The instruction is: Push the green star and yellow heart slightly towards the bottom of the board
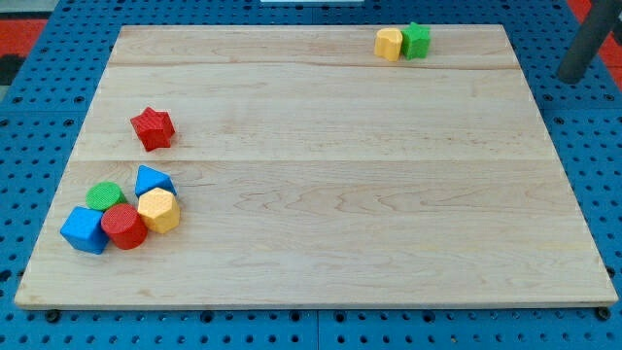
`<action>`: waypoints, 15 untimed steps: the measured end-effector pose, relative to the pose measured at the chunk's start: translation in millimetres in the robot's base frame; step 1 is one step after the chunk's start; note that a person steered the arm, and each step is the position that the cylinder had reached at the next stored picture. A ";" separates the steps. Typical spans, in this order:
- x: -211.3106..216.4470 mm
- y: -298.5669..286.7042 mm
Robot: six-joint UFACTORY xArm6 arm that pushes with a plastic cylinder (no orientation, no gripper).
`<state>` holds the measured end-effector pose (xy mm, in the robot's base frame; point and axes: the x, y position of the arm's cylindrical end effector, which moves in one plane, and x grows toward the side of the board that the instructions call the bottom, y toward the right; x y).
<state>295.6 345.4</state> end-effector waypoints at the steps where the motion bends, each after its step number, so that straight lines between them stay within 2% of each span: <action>1: -69.9 -7.3; 2: -104.6 -47.7; 3: -103.6 -92.1; 8: -103.8 -114.3; 10: -103.5 -156.1; 12: -79.9 -211.3; 13: -54.7 -211.3; 14: -52.7 -189.8; 15: -88.0 -202.1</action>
<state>207.6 143.2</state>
